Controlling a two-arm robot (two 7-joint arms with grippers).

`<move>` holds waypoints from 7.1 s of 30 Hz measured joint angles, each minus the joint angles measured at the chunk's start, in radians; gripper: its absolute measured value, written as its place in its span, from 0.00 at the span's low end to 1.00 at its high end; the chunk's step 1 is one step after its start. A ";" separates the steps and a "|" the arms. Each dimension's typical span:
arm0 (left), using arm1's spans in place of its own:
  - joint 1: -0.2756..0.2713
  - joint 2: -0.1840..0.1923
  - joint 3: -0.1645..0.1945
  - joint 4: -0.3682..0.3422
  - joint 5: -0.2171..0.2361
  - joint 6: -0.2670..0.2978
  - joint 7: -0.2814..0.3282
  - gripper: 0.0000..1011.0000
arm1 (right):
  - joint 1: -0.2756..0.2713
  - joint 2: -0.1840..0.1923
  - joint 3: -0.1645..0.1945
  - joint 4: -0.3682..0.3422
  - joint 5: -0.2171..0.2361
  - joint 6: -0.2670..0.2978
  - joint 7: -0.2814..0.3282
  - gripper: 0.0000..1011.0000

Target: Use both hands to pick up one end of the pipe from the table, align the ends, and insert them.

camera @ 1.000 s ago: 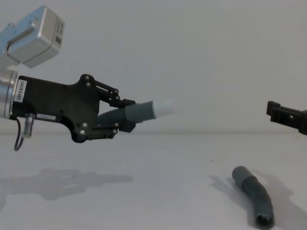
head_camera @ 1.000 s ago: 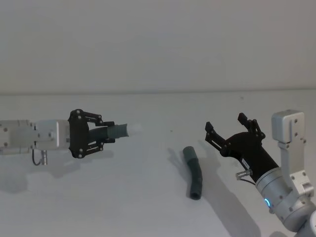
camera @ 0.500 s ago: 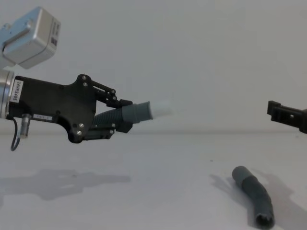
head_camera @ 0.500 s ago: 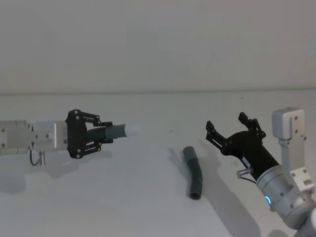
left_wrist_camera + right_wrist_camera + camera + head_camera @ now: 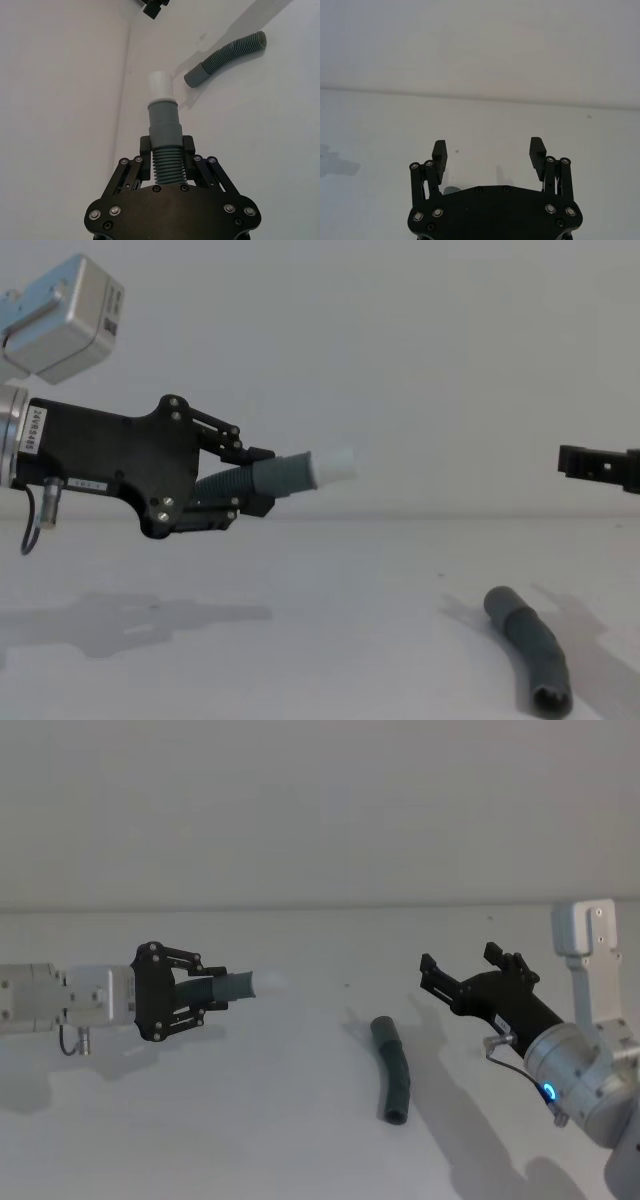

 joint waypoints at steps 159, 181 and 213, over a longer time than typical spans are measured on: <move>0.001 0.001 0.000 0.000 0.000 -0.001 0.000 0.33 | 0.201 0.024 -0.180 0.048 -0.016 0.673 0.076 0.18; 0.001 0.001 0.000 0.000 0.000 -0.001 0.000 0.33 | 0.252 0.165 -0.258 -0.003 -0.119 0.458 0.180 0.17; 0.001 0.001 0.000 0.000 0.000 -0.001 0.000 0.33 | 0.399 0.476 -0.377 -0.048 -0.353 -0.056 0.506 0.17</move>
